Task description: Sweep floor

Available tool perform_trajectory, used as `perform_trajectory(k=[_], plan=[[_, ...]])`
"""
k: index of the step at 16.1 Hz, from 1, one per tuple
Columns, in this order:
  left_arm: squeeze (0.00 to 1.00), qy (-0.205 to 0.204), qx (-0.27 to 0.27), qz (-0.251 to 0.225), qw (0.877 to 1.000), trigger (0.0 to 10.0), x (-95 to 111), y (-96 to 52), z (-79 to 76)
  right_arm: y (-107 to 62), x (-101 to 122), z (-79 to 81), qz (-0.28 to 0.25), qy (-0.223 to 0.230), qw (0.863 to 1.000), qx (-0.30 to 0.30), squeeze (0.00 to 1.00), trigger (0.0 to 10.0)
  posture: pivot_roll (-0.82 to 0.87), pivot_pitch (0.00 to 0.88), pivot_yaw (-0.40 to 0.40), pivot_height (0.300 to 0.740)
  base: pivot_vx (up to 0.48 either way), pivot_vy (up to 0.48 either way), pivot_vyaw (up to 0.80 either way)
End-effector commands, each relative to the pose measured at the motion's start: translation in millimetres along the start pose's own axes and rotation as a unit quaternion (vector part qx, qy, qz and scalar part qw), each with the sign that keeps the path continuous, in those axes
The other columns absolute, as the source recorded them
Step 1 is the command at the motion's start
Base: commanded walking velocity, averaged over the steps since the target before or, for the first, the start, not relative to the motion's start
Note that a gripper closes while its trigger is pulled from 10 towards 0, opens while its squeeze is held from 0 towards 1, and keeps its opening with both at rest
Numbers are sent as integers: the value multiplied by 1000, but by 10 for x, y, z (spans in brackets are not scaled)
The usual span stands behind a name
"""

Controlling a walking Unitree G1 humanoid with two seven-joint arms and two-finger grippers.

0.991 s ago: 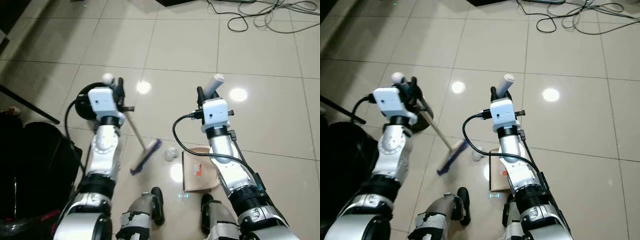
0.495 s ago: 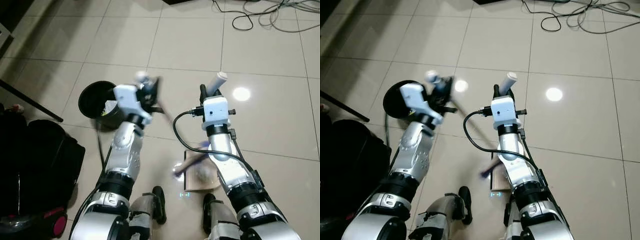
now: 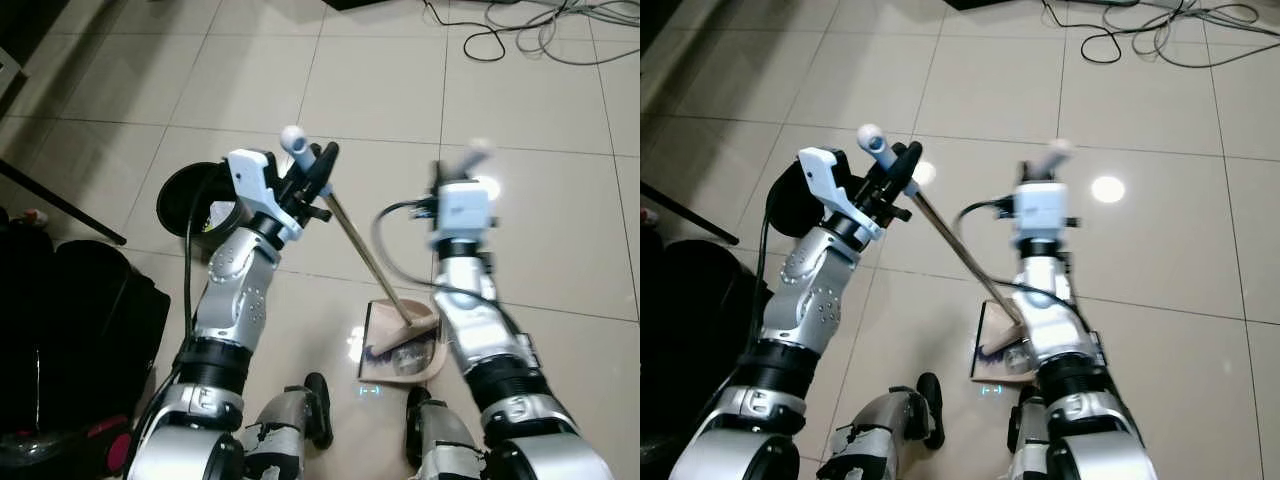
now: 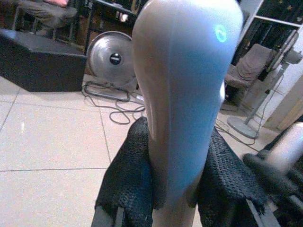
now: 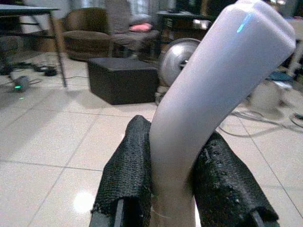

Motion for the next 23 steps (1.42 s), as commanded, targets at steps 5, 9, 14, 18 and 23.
perform_trajectory(k=[5, 9, 14, 18, 23], plan=[[0, 44, 57, -6, 997, 10000, 283, 240, 305, 5, 68, -232, 0, 43, 999, -6, 0, 10000, 55, 149, 125, 740, 0, 0, 0], [0, 111, 96, -12, 989, 10000, 685, 311, 601, -13, 267, -259, -30, 29, 999, 26, 0, 10000, 24, 74, 103, 740, 0, 0, 0], [0, 184, 157, -4, 970, 10000, 983, 90, 999, -26, 374, -282, -34, 29, 998, 37, 0, 10000, -2, 2, 97, 740, 0, 0, 0], [0, 221, 184, 57, 956, 10000, 807, -297, 1275, 48, 555, -568, -44, 51, 998, -9, 0, 10000, -9, 0, 106, 740, 0, 0, 0], [0, 199, 195, 92, 956, 10000, 457, -771, 1267, 34, 714, -666, -15, 61, 998, 11, 0, 10000, -17, 0, 123, 740, 0, 0, 0]])
Point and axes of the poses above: a point about 5 cm out from each wrist's last joint towards the gripper, its own y axis pointing out of the wrist towards the gripper, its own x axis along the axis of the wrist's last joint, z = x × y, the point moved 5 cm from there along y, pointing out of the wrist towards the gripper, and after that the axes turned 7 degrees about -y, right-handed, at the moved point
